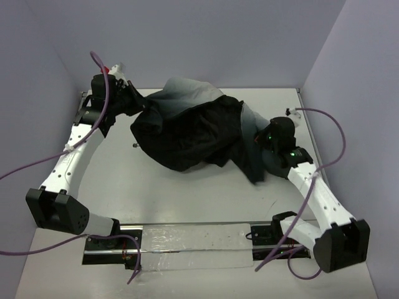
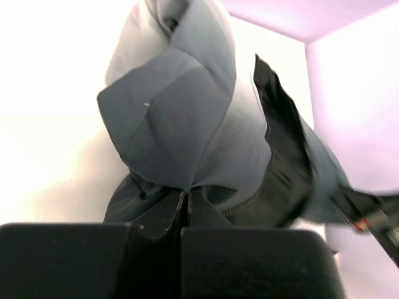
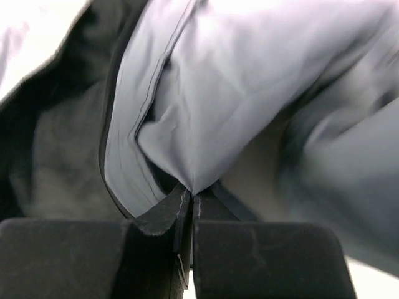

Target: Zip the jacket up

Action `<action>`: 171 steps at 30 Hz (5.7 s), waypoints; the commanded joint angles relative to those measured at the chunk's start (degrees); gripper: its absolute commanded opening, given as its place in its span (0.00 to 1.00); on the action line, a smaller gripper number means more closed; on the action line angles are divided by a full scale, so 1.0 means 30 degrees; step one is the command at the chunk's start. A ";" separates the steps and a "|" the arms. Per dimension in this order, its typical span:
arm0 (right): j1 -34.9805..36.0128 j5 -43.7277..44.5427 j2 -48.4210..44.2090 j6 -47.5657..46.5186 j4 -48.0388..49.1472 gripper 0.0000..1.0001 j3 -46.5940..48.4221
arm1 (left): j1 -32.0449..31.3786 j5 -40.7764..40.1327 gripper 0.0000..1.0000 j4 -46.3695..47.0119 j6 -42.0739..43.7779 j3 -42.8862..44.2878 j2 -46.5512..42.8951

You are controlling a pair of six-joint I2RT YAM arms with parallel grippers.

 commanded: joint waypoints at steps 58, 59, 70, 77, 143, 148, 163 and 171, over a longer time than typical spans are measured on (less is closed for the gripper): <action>-0.4602 -0.2975 0.3128 -0.5954 -0.4715 0.00 1.2600 | 0.2769 0.1192 0.00 0.2336 -0.4259 0.7524 0.5617; -0.5139 -0.3009 0.3943 -0.5762 -0.5124 0.00 1.4410 | 0.3242 0.1516 0.00 0.2282 -0.4651 0.8617 0.5815; -0.5290 -0.6980 0.4472 -0.4712 -0.3914 0.00 1.2588 | 0.5391 0.1102 0.00 0.2019 -0.3603 0.5364 0.3635; -0.0572 -0.6264 0.6917 -0.6108 -0.3448 0.00 0.9130 | 0.5247 -0.1096 0.00 0.2781 -0.3166 -0.3805 0.3707; 0.7078 -1.0458 1.1121 0.4220 1.3698 0.74 0.4790 | 0.2725 1.4379 0.00 2.4158 -1.4169 -1.1938 0.0007; 0.7078 -1.1548 1.1634 0.4914 1.5807 0.64 0.4927 | 0.2754 1.4311 0.00 2.2213 -1.2833 -1.1756 -0.0547; 0.6990 -1.1329 1.0345 0.4219 1.7268 0.00 0.3640 | 0.2842 1.3396 0.19 1.6013 -0.8664 -1.0789 -0.1028; 0.6844 -0.8195 0.8224 -0.0600 0.6933 0.00 0.5826 | 0.2641 0.4245 0.99 0.3264 0.0993 -0.7841 -0.3301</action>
